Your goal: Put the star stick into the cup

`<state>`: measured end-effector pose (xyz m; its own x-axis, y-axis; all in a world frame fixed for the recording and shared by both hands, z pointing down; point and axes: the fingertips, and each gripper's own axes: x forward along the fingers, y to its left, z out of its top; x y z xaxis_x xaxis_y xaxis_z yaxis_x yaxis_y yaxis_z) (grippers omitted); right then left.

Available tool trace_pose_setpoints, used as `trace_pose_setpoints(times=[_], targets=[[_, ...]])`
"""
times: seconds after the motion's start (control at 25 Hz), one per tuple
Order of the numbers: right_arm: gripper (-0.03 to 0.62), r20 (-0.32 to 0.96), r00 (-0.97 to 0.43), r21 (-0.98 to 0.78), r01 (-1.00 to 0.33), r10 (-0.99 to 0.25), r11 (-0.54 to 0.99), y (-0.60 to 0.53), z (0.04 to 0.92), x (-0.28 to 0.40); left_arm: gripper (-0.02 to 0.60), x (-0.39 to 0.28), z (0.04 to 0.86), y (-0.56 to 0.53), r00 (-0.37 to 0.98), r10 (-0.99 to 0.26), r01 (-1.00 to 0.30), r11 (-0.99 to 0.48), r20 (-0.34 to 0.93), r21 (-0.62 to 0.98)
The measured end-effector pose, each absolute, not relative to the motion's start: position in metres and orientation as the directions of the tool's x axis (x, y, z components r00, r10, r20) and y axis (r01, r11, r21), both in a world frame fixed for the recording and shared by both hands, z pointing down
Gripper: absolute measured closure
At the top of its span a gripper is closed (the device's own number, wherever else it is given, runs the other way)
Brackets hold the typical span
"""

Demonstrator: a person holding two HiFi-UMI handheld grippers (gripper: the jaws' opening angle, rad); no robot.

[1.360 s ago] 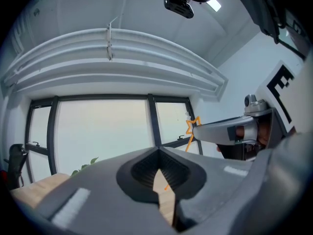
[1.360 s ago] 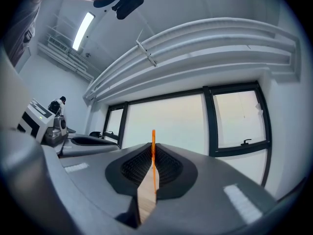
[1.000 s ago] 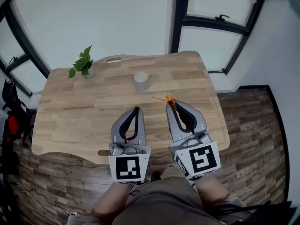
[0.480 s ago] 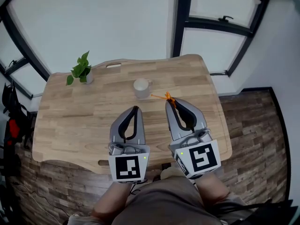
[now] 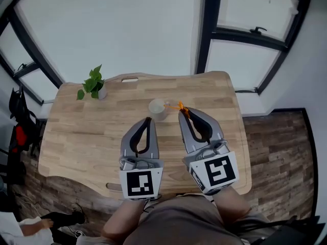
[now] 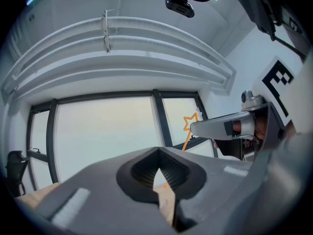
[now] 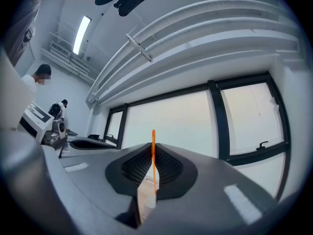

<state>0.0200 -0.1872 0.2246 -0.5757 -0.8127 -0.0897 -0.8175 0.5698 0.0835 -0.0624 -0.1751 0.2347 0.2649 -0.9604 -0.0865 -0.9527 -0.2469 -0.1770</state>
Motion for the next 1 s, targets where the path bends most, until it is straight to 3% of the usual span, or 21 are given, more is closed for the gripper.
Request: trace_pose_setpoints(times=[0.48, 1.0], targets=[[0.548, -0.069, -0.616, 0.07, -0.788, -0.785, 0.612, -0.224, 0.235, 0.013, 0.581, -0.069, 0.244, -0.205, 0.212, -0.975, -0.963, -0.198, -0.064, -0.181], [0.548, 0.045, -0.613, 0.04, -0.788, -0.789, 0.615, -0.266, 0.281, -0.016, 0.581, -0.099, 0.287, -0.247, 0.222, -0.974, -0.965, -0.224, 0.032, -0.137]])
